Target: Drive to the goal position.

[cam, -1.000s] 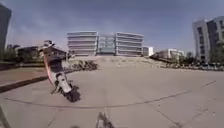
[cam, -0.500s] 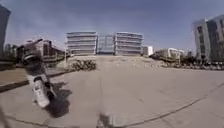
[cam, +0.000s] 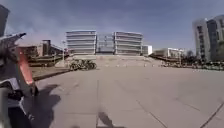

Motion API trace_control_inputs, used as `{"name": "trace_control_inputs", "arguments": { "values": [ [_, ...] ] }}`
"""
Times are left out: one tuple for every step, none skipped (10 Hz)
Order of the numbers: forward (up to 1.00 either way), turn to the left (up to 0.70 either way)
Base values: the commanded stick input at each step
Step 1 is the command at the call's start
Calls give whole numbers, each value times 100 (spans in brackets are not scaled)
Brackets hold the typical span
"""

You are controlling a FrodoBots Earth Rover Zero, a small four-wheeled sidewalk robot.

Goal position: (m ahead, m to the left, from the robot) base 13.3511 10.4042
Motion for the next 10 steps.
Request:
{"name": "trace_control_inputs", "arguments": {
  "values": [
    [100,0],
    [100,0],
    [100,0],
    [100,0],
    [100,0],
    [100,0],
    [100,0],
    [100,0],
    [100,0],
    [100,0]
  ]
}}
